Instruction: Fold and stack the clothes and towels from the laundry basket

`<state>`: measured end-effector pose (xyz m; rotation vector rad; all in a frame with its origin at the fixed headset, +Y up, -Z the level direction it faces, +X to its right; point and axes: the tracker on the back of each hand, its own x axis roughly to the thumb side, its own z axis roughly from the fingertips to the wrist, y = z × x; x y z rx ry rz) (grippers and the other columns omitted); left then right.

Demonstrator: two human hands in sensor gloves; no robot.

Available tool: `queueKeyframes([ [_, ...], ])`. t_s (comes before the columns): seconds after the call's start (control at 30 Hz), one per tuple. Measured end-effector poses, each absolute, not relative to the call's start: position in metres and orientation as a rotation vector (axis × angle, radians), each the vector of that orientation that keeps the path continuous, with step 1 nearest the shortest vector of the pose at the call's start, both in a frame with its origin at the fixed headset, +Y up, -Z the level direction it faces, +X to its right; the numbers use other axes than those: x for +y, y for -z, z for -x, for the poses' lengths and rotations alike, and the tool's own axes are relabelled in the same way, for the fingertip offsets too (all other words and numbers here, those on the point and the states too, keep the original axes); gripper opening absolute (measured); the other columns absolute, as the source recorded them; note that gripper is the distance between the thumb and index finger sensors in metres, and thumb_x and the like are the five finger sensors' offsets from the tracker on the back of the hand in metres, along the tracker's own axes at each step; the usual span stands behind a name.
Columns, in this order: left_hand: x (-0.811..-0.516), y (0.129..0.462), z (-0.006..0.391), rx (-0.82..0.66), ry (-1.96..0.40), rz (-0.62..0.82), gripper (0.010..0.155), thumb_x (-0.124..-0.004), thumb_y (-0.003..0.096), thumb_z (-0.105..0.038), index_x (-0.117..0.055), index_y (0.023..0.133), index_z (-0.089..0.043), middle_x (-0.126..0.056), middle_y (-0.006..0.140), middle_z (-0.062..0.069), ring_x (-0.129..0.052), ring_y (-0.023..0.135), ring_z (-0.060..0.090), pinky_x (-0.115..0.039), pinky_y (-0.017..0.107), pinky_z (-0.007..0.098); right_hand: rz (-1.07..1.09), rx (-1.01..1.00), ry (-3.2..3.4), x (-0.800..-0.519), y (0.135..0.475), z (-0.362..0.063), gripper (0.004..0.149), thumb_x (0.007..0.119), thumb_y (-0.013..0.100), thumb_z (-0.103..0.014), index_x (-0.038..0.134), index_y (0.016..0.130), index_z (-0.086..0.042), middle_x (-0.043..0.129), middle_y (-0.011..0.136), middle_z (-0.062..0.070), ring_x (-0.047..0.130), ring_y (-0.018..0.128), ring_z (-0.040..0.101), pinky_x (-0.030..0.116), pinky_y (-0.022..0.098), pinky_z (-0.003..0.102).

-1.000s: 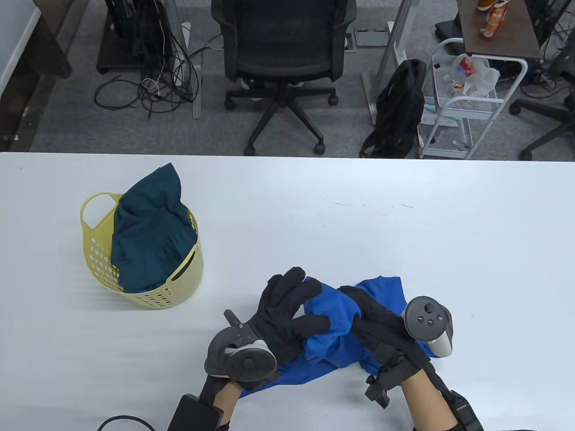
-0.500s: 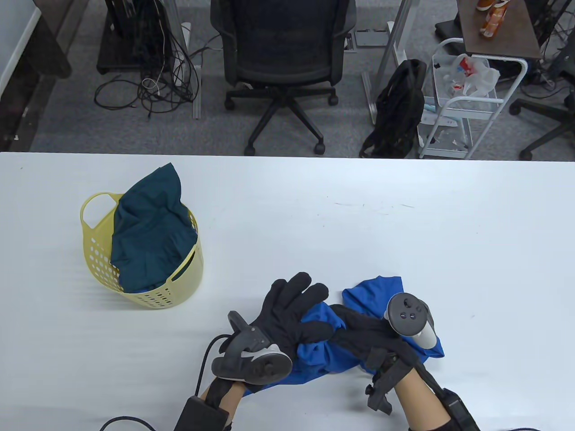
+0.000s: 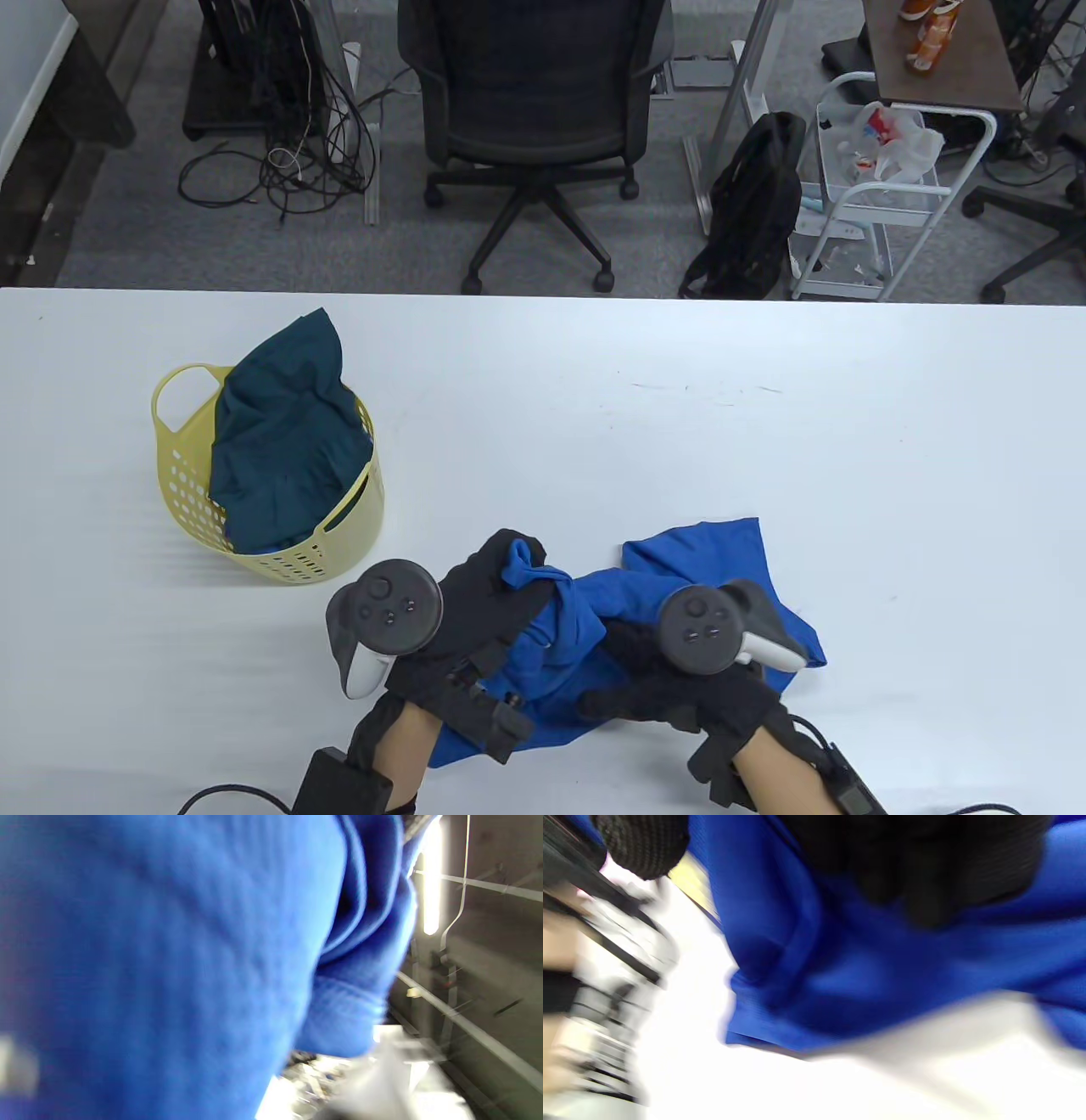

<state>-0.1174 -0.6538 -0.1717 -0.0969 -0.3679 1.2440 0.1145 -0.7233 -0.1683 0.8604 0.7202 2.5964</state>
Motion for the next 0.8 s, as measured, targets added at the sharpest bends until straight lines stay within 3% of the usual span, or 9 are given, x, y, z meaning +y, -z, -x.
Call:
queueKeyframes([
  [0.17, -0.651, 0.162, 0.114, -0.565, -1.648, 0.261, 0.039, -0.075, 0.0663, -0.043, -0.067, 0.096, -0.018, -0.089, 0.088, 0.01, -0.108, 0.06, 0.015, -0.103, 0.041, 0.02, -0.628, 0.488, -2.609, -0.735, 0.184, -0.133, 0.091, 0.054, 0.066, -0.056, 0.012, 0.119, 0.005, 0.01, 0.12, 0.032, 0.026, 0.1, 0.072, 0.04, 0.064, 0.085],
  [0.3, -0.655, 0.166, 0.121, -0.49, -1.759, 0.117, 0.041, -0.071, 0.0665, -0.042, -0.06, 0.098, -0.018, -0.082, 0.096, 0.01, -0.105, 0.073, 0.016, -0.1, 0.052, 0.021, -0.594, 0.08, -2.332, -0.718, 0.185, -0.159, 0.068, 0.054, 0.07, -0.044, 0.045, 0.116, 0.005, 0.039, 0.116, 0.04, 0.057, 0.097, 0.064, 0.056, 0.063, 0.078],
  [0.33, -0.659, 0.168, 0.123, -0.468, -1.805, 0.112, 0.041, -0.07, 0.0668, -0.041, -0.059, 0.098, -0.018, -0.08, 0.098, 0.011, -0.103, 0.075, 0.017, -0.099, 0.054, 0.021, -0.697, 0.098, -2.079, -0.714, 0.185, -0.163, 0.068, 0.051, 0.07, -0.052, 0.061, 0.111, 0.002, 0.055, 0.115, 0.034, 0.065, 0.096, 0.06, 0.06, 0.061, 0.077],
  [0.37, -0.662, 0.17, 0.124, -0.464, -1.833, 0.117, 0.041, -0.069, 0.0672, -0.041, -0.057, 0.099, -0.018, -0.077, 0.1, 0.011, -0.101, 0.079, 0.018, -0.098, 0.057, 0.023, -0.728, 0.204, -1.941, -0.713, 0.184, -0.161, 0.082, 0.048, 0.068, -0.061, 0.063, 0.112, 0.006, 0.049, 0.117, 0.04, 0.056, 0.098, 0.067, 0.052, 0.06, 0.083],
  [0.47, -0.668, 0.174, 0.123, -0.486, -1.884, 0.144, 0.042, -0.067, 0.0679, -0.041, -0.054, 0.101, -0.019, -0.072, 0.104, 0.012, -0.097, 0.085, 0.02, -0.094, 0.062, 0.024, -0.873, 0.657, -2.001, -0.715, 0.175, -0.134, 0.109, 0.062, 0.057, -0.069, 0.031, 0.122, 0.013, 0.015, 0.121, 0.045, 0.024, 0.101, 0.075, 0.03, 0.062, 0.09],
  [0.57, -0.669, 0.176, 0.13, -0.459, -1.862, 0.096, 0.042, -0.068, 0.0679, -0.041, -0.055, 0.1, -0.018, -0.071, 0.104, 0.013, -0.096, 0.084, 0.023, -0.093, 0.062, 0.028, -0.734, 0.348, -2.287, -0.723, 0.177, -0.126, 0.041, 0.072, 0.063, -0.03, 0.071, 0.097, -0.008, 0.051, 0.115, 0.034, 0.059, 0.097, 0.063, 0.053, 0.066, 0.074],
  [0.63, -0.665, 0.174, 0.147, -0.336, -1.734, -0.052, 0.039, -0.071, 0.0676, -0.042, -0.06, 0.097, -0.018, -0.079, 0.095, 0.012, -0.1, 0.07, 0.021, -0.094, 0.052, 0.029, -0.709, 0.405, -1.939, -0.726, 0.19, -0.143, 0.041, 0.069, 0.063, -0.021, 0.066, 0.097, 0.002, 0.054, 0.11, 0.038, 0.084, 0.087, 0.045, 0.07, 0.066, 0.061],
  [0.7, -0.661, 0.172, 0.167, -0.2, -1.505, -0.173, 0.038, -0.075, 0.0665, -0.046, -0.065, 0.093, -0.021, -0.087, 0.08, 0.006, -0.1, 0.05, 0.013, -0.092, 0.037, 0.025, -0.511, 0.503, -1.711, -0.727, 0.198, -0.168, 0.042, 0.068, 0.065, -0.014, 0.06, 0.1, 0.007, 0.055, 0.106, 0.04, 0.095, 0.062, 0.029, 0.082, 0.05, 0.05],
  [0.8, -0.658, 0.173, 0.181, -0.052, -1.169, -0.166, 0.037, -0.079, 0.0652, -0.047, -0.071, 0.09, -0.022, -0.09, 0.066, 0.0, -0.098, 0.037, 0.007, -0.091, 0.027, 0.022, -0.284, 0.116, -2.337, -0.71, 0.205, -0.208, 0.064, 0.081, 0.061, -0.024, 0.053, 0.111, 0.003, 0.06, 0.106, 0.035, 0.093, 0.058, 0.025, 0.082, 0.049, 0.048],
])
